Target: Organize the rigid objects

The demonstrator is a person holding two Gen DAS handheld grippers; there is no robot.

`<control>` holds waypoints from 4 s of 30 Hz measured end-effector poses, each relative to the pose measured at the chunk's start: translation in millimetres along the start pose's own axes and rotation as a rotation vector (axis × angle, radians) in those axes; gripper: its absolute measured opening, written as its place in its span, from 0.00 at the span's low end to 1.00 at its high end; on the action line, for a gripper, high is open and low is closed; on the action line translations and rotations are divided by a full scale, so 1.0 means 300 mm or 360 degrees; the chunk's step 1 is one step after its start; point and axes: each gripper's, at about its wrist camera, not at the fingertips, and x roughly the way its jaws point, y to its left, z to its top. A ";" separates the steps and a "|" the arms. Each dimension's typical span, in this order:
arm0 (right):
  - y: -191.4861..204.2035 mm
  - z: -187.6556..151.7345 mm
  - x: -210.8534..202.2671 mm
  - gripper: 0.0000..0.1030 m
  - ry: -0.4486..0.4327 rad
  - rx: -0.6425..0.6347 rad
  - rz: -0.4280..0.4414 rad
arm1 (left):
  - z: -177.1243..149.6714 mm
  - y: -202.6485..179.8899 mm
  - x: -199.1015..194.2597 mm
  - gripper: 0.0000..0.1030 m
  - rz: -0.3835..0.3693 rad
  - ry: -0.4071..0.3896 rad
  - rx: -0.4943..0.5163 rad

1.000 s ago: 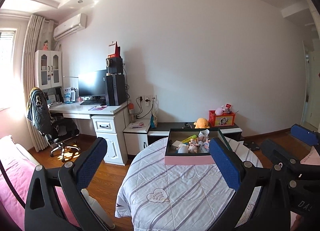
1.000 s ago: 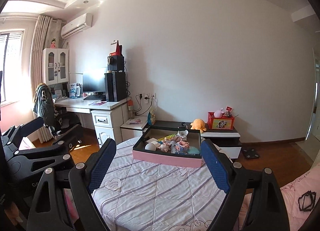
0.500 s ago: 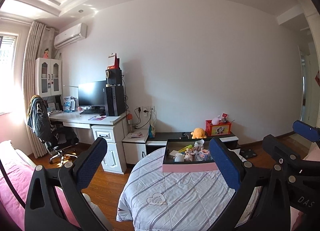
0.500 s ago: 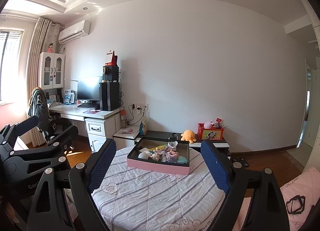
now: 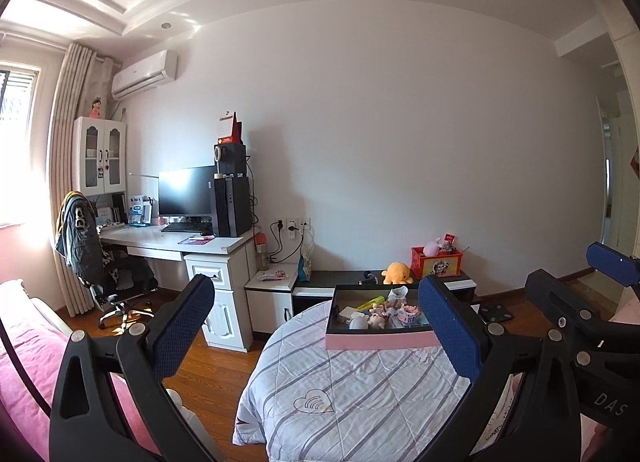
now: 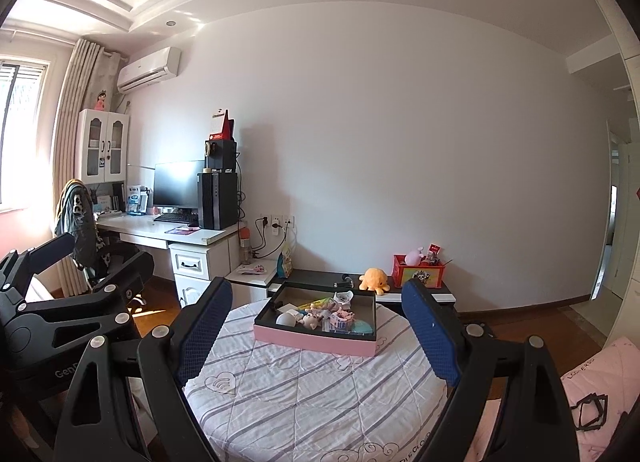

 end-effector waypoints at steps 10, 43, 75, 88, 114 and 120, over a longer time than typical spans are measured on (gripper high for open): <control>-0.001 0.000 0.000 0.85 0.0003 0.0005 -0.0001 | 0.006 0.003 -0.007 1.00 0.0003 -0.0007 0.0003; 0.002 0.004 -0.014 0.85 -0.0008 0.0035 -0.0008 | 0.042 -0.011 -0.035 0.99 0.0037 -0.0083 0.0031; -0.008 0.011 -0.010 0.85 -0.0006 0.0037 -0.0007 | 0.041 -0.009 -0.036 0.99 0.0039 -0.0080 0.0032; -0.007 0.012 -0.011 0.85 -0.0008 0.0035 -0.0007 | 0.039 -0.008 -0.037 0.99 0.0040 -0.0080 0.0034; -0.005 0.015 -0.010 0.85 -0.0006 0.0034 -0.0009 | 0.037 -0.008 -0.035 0.99 0.0040 -0.0078 0.0035; -0.006 0.016 -0.009 0.85 -0.0007 0.0034 -0.0008 | 0.037 -0.009 -0.035 0.99 0.0041 -0.0078 0.0036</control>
